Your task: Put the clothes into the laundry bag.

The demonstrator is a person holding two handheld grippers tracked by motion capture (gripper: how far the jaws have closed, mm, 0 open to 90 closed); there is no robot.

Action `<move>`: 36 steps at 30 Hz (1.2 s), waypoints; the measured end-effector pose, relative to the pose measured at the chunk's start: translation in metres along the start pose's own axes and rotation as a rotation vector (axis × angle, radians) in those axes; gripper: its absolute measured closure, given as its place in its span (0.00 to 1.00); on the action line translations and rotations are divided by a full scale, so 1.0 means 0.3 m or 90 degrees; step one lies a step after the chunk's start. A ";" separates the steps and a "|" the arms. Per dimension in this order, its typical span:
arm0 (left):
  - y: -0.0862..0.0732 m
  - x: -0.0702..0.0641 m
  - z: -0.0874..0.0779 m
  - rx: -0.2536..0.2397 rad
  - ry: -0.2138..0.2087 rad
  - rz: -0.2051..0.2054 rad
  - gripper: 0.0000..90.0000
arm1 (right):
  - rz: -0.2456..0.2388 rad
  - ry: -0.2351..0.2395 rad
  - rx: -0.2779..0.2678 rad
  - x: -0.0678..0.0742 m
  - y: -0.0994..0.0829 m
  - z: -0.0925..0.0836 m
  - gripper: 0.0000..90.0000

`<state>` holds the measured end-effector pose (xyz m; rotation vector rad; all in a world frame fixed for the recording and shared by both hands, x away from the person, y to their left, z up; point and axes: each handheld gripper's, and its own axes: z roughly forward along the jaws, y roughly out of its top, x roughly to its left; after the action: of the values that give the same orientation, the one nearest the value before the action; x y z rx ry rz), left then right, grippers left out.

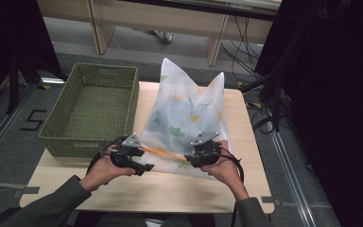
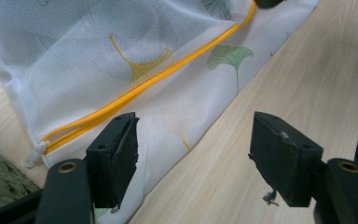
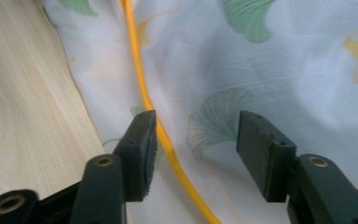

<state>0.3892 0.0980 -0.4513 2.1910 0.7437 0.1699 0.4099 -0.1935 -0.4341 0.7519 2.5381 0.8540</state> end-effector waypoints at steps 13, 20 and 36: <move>-0.028 -0.019 -0.056 -0.015 0.003 0.011 0.29 | 0.094 -0.017 -0.062 -0.066 -0.040 -0.089 0.44; -0.045 -0.026 -0.094 -0.039 0.008 0.006 0.23 | 0.115 -0.018 -0.087 -0.077 -0.058 -0.114 0.42; -0.120 0.003 -0.179 -0.063 0.030 0.039 0.19 | 0.161 -0.018 -0.112 -0.031 -0.126 -0.162 0.37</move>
<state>0.3547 0.1519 -0.4417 2.1229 0.6812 0.2843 0.3799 -0.2462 -0.4202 1.0335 2.3360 1.1219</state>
